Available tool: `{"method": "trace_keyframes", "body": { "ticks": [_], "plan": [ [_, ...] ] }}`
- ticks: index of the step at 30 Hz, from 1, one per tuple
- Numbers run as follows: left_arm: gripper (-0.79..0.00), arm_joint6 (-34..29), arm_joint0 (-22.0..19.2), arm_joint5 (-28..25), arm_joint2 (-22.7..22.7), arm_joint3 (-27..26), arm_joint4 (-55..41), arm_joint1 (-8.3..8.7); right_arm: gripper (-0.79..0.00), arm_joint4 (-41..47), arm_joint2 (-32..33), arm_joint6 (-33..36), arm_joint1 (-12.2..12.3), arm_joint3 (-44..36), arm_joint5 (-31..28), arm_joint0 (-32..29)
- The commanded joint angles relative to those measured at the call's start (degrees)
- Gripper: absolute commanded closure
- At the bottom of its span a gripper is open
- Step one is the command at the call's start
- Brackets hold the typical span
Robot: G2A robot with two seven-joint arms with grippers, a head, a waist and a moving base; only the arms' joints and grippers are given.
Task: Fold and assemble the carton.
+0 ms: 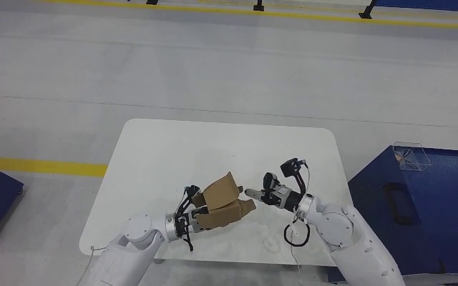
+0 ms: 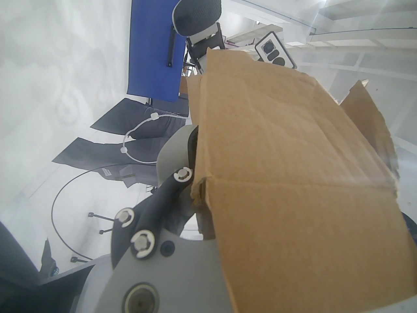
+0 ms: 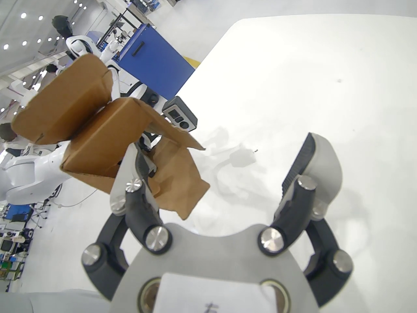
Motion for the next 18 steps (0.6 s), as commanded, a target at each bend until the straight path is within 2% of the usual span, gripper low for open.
{"method": "trace_keyframes", "body": {
  "ticks": [1,10,18],
  "plan": [
    [0.0,1.36,0.55,0.17,0.13,-1.04,0.6,-0.01,-0.785,-3.19,0.83,-1.6,0.08,0.22,1.97,0.14],
    [0.0,2.94,1.47,0.16,0.17,-2.86,2.46,0.08,-0.785,-16.48,-3.64,-8.8,-1.01,-0.6,10.26,1.23],
    [0.0,3.74,1.88,0.53,-0.9,-2.92,1.71,0.22,-0.785,-18.58,-6.82,-9.1,-1.89,-1.04,11.41,1.67]
  ]
}}
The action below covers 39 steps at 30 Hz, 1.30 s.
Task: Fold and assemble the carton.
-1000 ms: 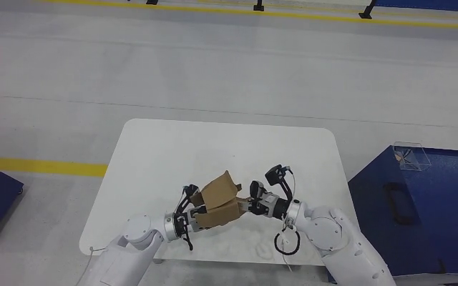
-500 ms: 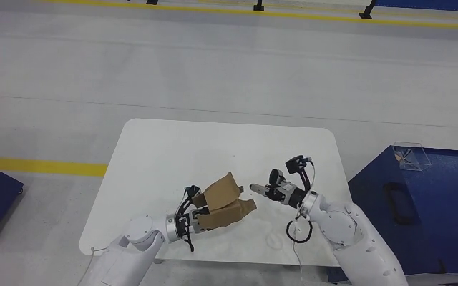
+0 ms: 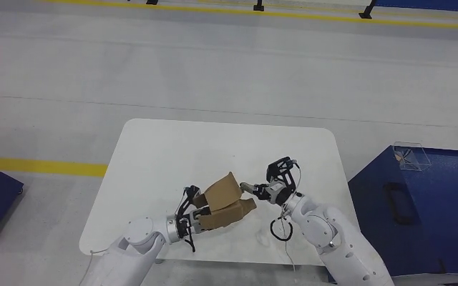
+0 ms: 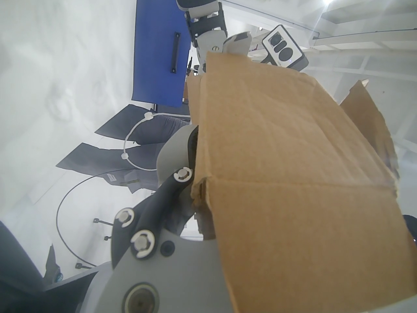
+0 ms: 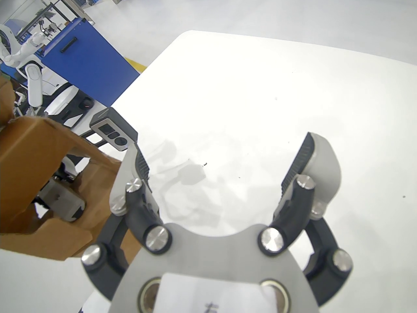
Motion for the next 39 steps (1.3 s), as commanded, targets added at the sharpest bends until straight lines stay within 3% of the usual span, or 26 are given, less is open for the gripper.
{"method": "trace_keyframes", "body": {
  "ticks": [1,21,32,39],
  "plan": [
    [0.0,0.06,0.11,0.15,-0.24,0.04,-0.25,0.03,-0.785,-0.2,-0.4,0.11,-0.13,-0.21,-0.03,-0.13],
    [0.0,0.81,1.09,-0.36,-1.32,-0.18,-1.53,0.06,-0.785,-5.29,-4.42,-0.6,-1.61,-3.2,2.47,-1.02],
    [0.0,1.04,1.26,-0.22,-1.28,-0.39,-1.47,-0.01,-0.785,-4.33,-3.98,-1.19,-2.11,-3.6,2.05,-1.69],
    [0.0,0.83,1.24,-0.22,-1.37,-0.31,-1.55,-0.03,-0.785,-1.15,-0.29,-1.09,-1.82,-4.16,0.15,-2.72]
  ]
}}
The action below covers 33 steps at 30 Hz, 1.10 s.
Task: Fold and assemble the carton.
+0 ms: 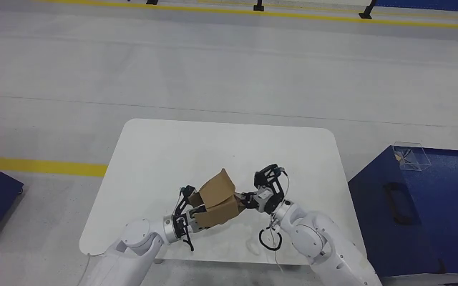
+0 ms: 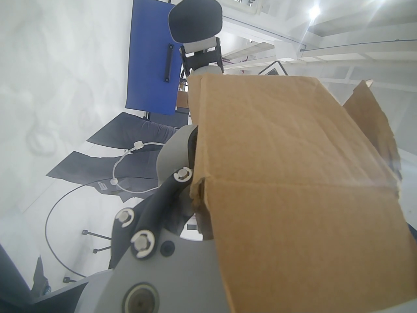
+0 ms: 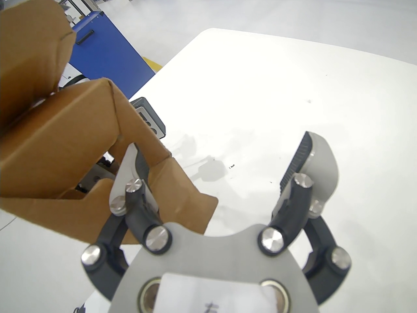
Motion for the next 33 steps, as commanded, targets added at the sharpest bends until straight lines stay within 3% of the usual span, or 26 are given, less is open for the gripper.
{"method": "trace_keyframes", "body": {
  "ticks": [1,8,13,20,24,33],
  "plan": [
    [0.0,-0.13,-0.03,0.04,-0.05,0.03,-0.07,0.0,-0.785,1.32,1.9,0.18,0.23,-0.29,-0.8,-0.51],
    [0.0,-1.18,-0.36,0.02,-0.12,0.37,-0.23,-0.01,-0.785,9.16,10.4,3.41,1.41,0.01,-4.9,-3.37],
    [0.0,-2.27,-0.63,-0.09,-0.45,0.8,-1.01,0.01,-0.785,14.24,14.13,9.57,2.0,4.76,-5.28,-3.83],
    [0.0,-2.46,-0.73,-0.38,-0.46,0.84,-0.81,0.01,-0.785,15.89,9.09,18.21,1.51,10.06,-4.79,-2.06],
    [0.0,-2.46,-0.73,-0.38,-0.46,0.84,-0.81,0.01,-0.785,18.74,5.79,21.28,0.98,11.13,-7.32,-0.66],
    [0.0,-2.46,-0.73,-0.38,-0.46,0.84,-0.81,0.01,-0.785,29.71,8.88,21.96,1.33,8.56,-13.31,-1.63]
  ]
}}
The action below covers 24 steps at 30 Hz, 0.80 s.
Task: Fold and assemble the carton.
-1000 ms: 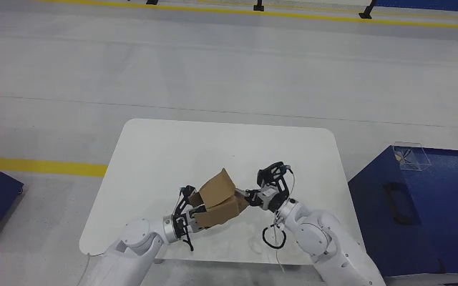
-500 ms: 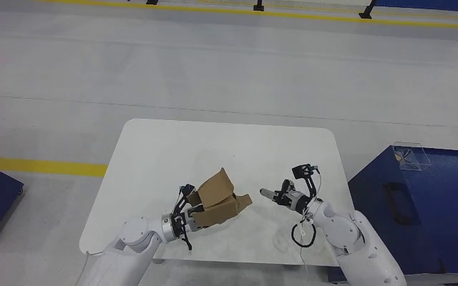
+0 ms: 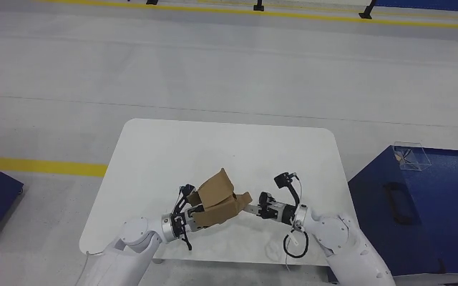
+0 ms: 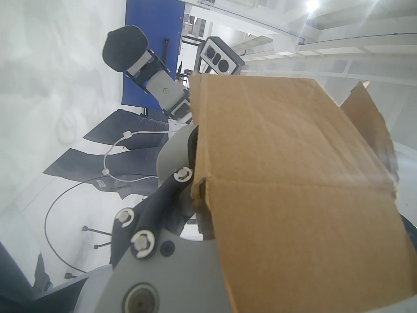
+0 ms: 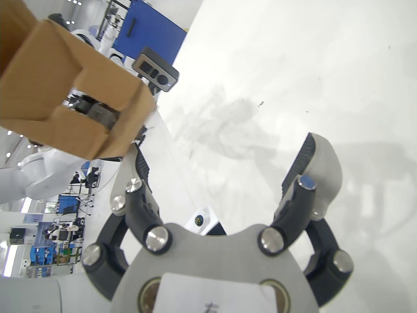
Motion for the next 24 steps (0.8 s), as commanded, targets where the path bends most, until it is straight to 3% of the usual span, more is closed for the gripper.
{"method": "trace_keyframes", "body": {
  "ticks": [1,17,21,24],
  "plan": [
    [0.0,0.0,0.0,0.0,0.0,0.0,0.0,0.0,-0.785,1.63,0.85,0.19,0.16,-0.82,-0.85,-0.43],
    [0.0,2.38,1.98,0.22,-0.3,-2.48,1.47,0.19,-0.785,6.05,3.02,0.12,0.67,0.91,-3.46,-0.52],
    [0.0,2.38,1.98,0.22,-0.3,-2.48,1.47,0.19,-0.785,7.84,5.47,-1.29,0.96,3.93,-0.66,-0.91],
    [0.0,2.38,1.98,0.22,-0.3,-2.48,1.47,0.19,-0.785,7.54,3.74,1.07,0.81,5.61,1.52,0.29]
  ]
}}
